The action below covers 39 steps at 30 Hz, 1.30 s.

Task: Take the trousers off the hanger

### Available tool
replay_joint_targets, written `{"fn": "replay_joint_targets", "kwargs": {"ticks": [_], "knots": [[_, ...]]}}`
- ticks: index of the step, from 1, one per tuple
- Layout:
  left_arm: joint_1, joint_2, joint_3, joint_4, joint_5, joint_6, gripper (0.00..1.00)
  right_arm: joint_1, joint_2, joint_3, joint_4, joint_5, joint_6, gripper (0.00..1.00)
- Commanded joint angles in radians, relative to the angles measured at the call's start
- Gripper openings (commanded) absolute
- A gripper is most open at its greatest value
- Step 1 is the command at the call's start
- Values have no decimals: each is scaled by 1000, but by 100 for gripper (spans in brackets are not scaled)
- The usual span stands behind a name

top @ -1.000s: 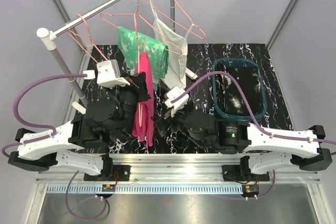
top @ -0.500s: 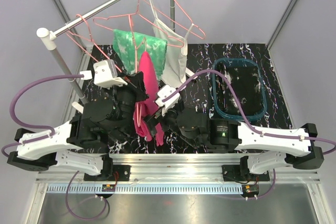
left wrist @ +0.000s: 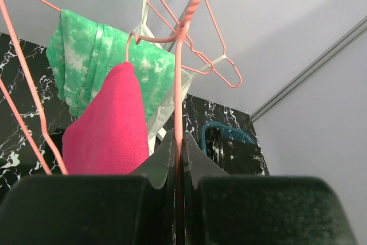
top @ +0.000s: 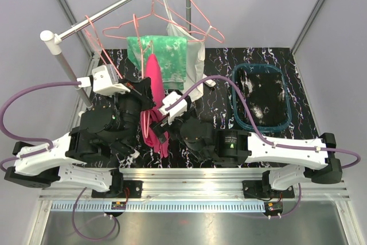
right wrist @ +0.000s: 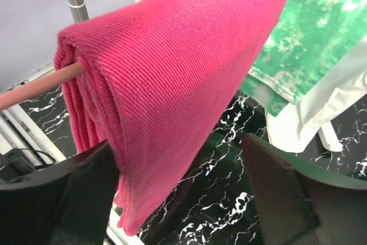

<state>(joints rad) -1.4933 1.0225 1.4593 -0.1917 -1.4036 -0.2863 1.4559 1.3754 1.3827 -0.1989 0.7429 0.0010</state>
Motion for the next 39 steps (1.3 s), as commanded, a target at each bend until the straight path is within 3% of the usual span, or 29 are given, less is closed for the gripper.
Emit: {"fn": "replay_joint_targets", "kwargs": {"ticks": [1, 17, 20, 24, 30, 36, 39], "knots": [[-5, -35, 21, 115, -14, -24, 0, -22, -22, 0, 39, 39, -42, 87], [-5, -16, 42, 94, -8, -8, 0, -57, 59, 70, -22, -89, -242, 77], [-5, -22, 41, 83, 3, -25, 0, -60, 59, 65, 33, -45, -271, 77], [-5, -22, 42, 55, 28, -72, 0, -71, 85, 32, 209, 61, -314, 70], [-5, -19, 45, 21, 57, -122, 0, -97, 80, -31, 369, 3, -289, 69], [-7, -29, 53, 0, 74, -145, 0, -132, 56, -103, 553, -108, -263, 59], [-10, -32, 50, -8, 78, -152, 0, -144, 60, -120, 599, -108, -297, 36]]}}
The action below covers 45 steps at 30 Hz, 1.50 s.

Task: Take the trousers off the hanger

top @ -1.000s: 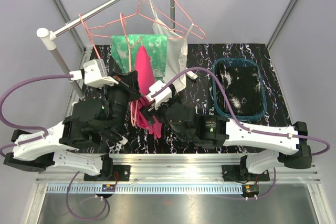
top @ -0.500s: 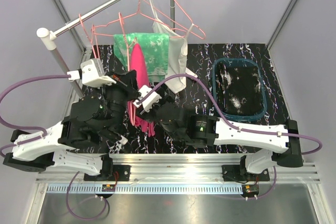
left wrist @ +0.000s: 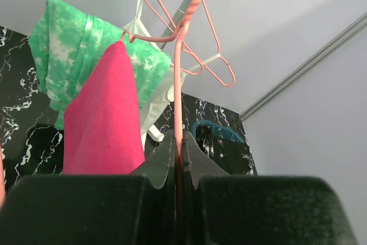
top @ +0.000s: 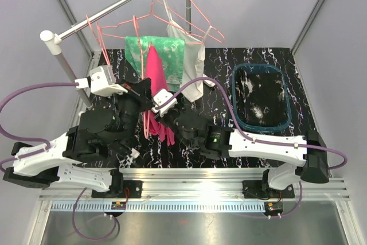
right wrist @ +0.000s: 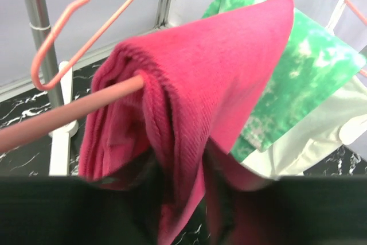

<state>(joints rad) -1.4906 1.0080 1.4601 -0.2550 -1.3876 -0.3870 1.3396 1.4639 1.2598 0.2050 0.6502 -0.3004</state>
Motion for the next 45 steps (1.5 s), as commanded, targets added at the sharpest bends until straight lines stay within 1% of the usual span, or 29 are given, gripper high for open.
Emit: {"fn": "replay_joint_targets", "kwargs": {"ticks": [1, 4, 5, 7, 9, 13, 16, 17, 19, 20, 23, 27, 29, 31, 35, 37, 38, 39, 40, 42, 43, 45], "knots": [[-13, -19, 49, 56, 62, -52, 0, -30, -27, 3, 195, -20, -11, 29], [-14, -25, 48, 48, 67, -59, 0, -33, -20, 3, 212, -26, -60, 4], [-13, -28, 43, 42, 65, -61, 0, -33, -23, -3, 221, -23, -69, 0], [-14, -35, 34, 37, 61, -61, 0, -33, -34, -11, 254, -12, -78, 0], [-14, -52, 16, -6, 47, -96, 0, -33, -57, -19, 273, -14, -88, 0], [-14, -91, -33, -127, 27, -208, 0, -34, -97, 7, 275, 5, -126, 0], [-14, -114, -55, -268, 10, -331, 0, -33, -119, 59, 228, 12, -158, 0], [-14, -118, -56, -350, 6, -399, 0, -33, -123, 85, 205, 15, -166, 0], [-14, -124, -64, -426, 2, -463, 0, -33, -143, 107, 189, 25, -187, 0], [-14, -131, -67, -487, -1, -516, 0, -33, -148, 133, 177, 29, -189, 0], [-14, -137, -83, -579, 4, -594, 0, -33, -158, 200, 105, 51, -207, 0], [-14, -143, -102, -650, 19, -656, 0, -33, -151, 292, 44, 88, -255, 0], [-14, -143, -112, -705, 25, -715, 0, -34, -140, 364, -10, 114, -276, 0], [-14, -152, -133, -748, 33, -745, 0, -33, -129, 435, -33, 141, -321, 0], [-14, -181, -188, -785, 61, -811, 0, -40, -119, 555, -110, 225, -387, 0], [-14, -200, -217, -790, 70, -817, 0, -68, -97, 639, -151, 262, -417, 0], [-14, -207, -225, -794, 78, -828, 0, -85, -87, 668, -197, 308, -427, 0], [-14, -212, -231, -796, 81, -829, 0, -101, -79, 688, -197, 330, -449, 0], [-14, -220, -242, -799, 84, -829, 0, -140, -65, 717, -231, 348, -462, 0], [-14, -226, -250, -806, 91, -833, 0, -181, -60, 722, -225, 397, -486, 0], [-14, -227, -253, -813, 91, -833, 0, -235, -60, 724, -231, 410, -490, 0], [-14, -229, -254, -825, 94, -836, 0, -290, -66, 708, -236, 450, -490, 0]]}}
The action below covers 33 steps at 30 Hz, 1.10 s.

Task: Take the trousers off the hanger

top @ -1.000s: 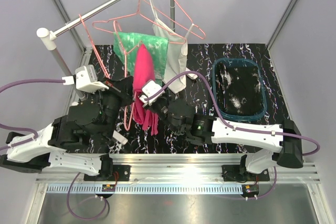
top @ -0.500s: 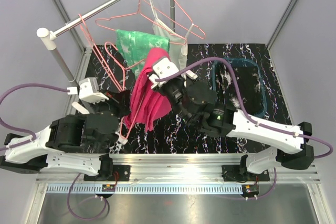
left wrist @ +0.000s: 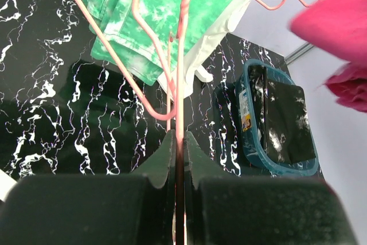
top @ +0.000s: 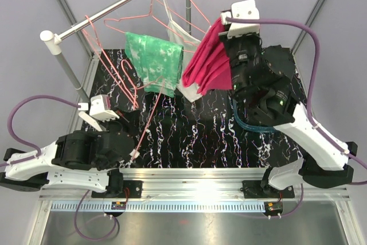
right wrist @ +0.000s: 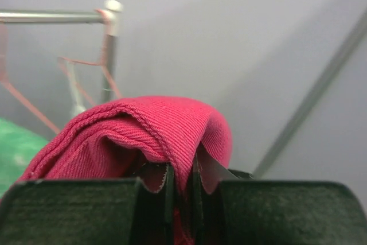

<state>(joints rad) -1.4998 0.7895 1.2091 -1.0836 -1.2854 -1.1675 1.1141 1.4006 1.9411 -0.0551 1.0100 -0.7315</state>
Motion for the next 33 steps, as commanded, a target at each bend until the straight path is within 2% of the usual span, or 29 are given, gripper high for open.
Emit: {"fn": "replay_joint_targets", "kwargs": {"ticks": [1, 4, 6, 7, 11, 15, 22, 26, 29, 33], "knots": [[-5, -10, -3, -12, -8, -57, 0, -110, -21, -6, 18, 94, -54, 0], [-5, -16, -6, -44, -5, -72, 0, -187, -78, -107, 32, 124, -29, 0], [-5, -29, -16, -52, -3, -73, 0, -295, -104, -174, 44, 150, -28, 0], [-5, -33, -19, -52, 1, -66, 0, -389, -126, -245, 44, 166, -26, 0], [-5, -70, -39, -48, 9, -35, 0, -569, -178, -411, -21, 190, 80, 0], [-5, -102, -54, -62, 18, -14, 0, -661, -251, -554, -83, 203, 132, 0], [-5, -139, -89, -73, 29, 28, 0, -694, -412, -809, -15, 263, 49, 0], [-5, -153, -123, -55, 46, 37, 0, -695, -454, -889, -89, 199, 46, 0], [-5, -157, -141, -42, 40, 46, 0, -717, -366, -955, -26, 181, -11, 0], [-5, -173, -125, -59, 38, 61, 0, -726, -234, -944, -49, 108, 81, 0]]}}
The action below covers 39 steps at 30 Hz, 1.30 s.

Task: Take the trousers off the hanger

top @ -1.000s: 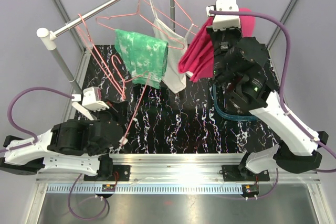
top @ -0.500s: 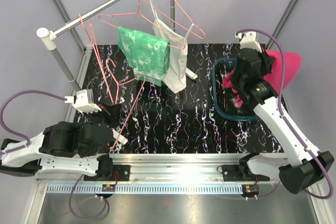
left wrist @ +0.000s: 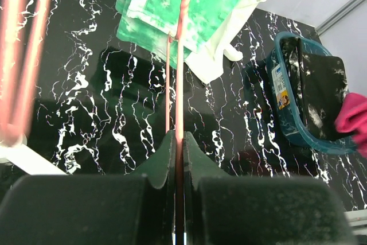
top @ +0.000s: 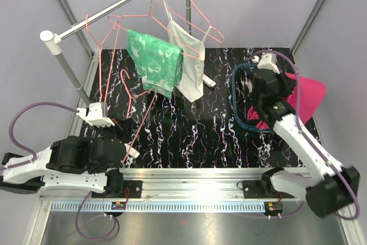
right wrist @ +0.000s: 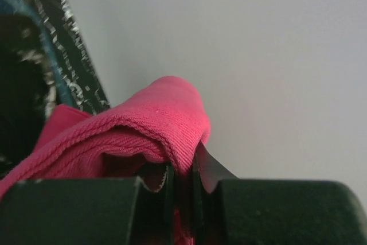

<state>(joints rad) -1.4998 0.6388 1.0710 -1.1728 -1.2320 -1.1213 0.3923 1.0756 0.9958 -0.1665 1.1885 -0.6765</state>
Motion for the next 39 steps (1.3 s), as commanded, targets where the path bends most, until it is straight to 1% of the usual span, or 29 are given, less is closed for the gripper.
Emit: {"fn": "replay_joint_targets", "kwargs": {"ticks": [1, 3, 4, 6, 7, 8, 11, 13, 14, 19, 20, 22, 27, 28, 29, 31, 32, 34, 35, 36, 39], "knots": [[-5, -34, 17, 35, -14, 41, 0, -4, 159, 24, 65, -73, 38, 0], [-5, -45, 21, 39, -4, 61, 0, -6, 229, 47, 108, -105, 38, 0], [-5, -54, 24, 41, -4, 75, 0, -4, 307, 76, 129, -113, 32, 0], [-5, -59, 29, 42, 3, 86, 0, -6, 390, 118, 157, -135, 23, 0], [-5, -60, 35, 36, 5, 87, 0, -6, 473, 154, 191, -135, 6, 0], [-5, -59, 38, 30, 8, 84, 0, -6, 513, 173, 196, -133, 2, 0], [-4, -59, 46, 6, 12, 71, 0, -6, 636, 242, 174, -167, 31, 0], [-4, -60, 46, -8, 9, 63, 0, -6, 696, 297, 112, -208, 113, 0], [-4, -57, 49, -10, 6, 64, 0, -6, 713, 317, 66, -236, 170, 0], [-4, -41, 66, -24, -6, 64, 0, -4, 806, 435, -16, -303, 264, 0], [-4, -39, 67, -24, -6, 64, 0, -4, 816, 457, -66, -319, 306, 0], [-4, -30, 69, -21, -14, 64, 0, -3, 831, 500, -106, -345, 337, 0], [-4, 1, 73, 18, -15, 94, 0, -9, 872, 602, -205, -472, 454, 0], [-4, 16, 81, 18, -17, 98, 0, -15, 885, 627, -264, -510, 481, 0], [-4, 21, 86, 18, -17, 100, 0, -21, 900, 653, -299, -538, 539, 0], [-4, 33, 95, 16, -17, 101, 0, -39, 937, 710, -365, -598, 592, 0], [-4, 39, 102, 16, -15, 103, 0, -47, 948, 716, -376, -648, 635, 0], [-4, 44, 109, 16, -14, 104, 0, -73, 981, 738, -418, -711, 670, 0], [-4, 44, 110, 15, -11, 106, 0, -79, 991, 738, -422, -725, 716, 0], [-4, 44, 110, 15, -8, 106, 0, -85, 997, 721, -421, -736, 724, 0], [-4, 39, 109, 13, -3, 101, 0, -125, 1020, 673, -412, -831, 770, 0]]}}
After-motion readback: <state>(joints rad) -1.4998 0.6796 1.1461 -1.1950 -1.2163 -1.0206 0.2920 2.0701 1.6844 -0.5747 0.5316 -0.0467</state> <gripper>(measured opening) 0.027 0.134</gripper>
